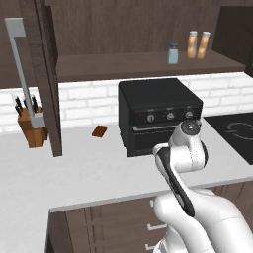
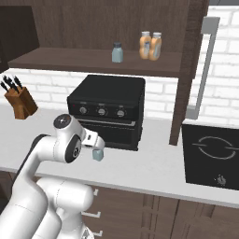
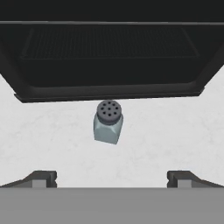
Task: Put the shaker and condiment bottle from the counter next to their counterparts in the cabinet.
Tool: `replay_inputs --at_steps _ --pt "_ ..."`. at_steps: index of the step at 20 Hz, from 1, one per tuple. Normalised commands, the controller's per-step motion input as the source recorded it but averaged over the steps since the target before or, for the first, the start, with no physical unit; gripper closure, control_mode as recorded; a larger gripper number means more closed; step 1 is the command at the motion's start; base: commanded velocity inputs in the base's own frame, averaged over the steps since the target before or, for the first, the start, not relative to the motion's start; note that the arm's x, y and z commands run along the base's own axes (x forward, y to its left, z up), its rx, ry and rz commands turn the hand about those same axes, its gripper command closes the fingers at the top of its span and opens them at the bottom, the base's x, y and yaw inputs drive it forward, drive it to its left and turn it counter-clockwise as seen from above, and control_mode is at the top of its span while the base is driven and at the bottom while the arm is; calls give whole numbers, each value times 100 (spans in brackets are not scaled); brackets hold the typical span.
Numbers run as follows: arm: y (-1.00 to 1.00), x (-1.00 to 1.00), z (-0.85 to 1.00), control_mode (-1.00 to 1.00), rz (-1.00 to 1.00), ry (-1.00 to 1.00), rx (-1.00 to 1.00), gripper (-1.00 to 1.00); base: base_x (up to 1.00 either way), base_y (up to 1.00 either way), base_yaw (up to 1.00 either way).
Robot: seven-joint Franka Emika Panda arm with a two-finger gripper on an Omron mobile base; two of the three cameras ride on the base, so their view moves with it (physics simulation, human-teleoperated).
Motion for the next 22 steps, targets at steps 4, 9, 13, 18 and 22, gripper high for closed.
replay_inputs --at_steps 4,9,13,18,22 --pt "0 0 -38 -100 0 0 0 -100 0 0 0" --pt "-3 0 -30 -100 0 0 2 -100 0 0 0" --pt "-4 3 -31 -100 0 0 1 -100 0 0 0" --pt "-1 9 -39 -100 0 -4 0 -100 0 0 0" --pt "0 2 -37 -100 0 -6 0 -100 0 0 0"
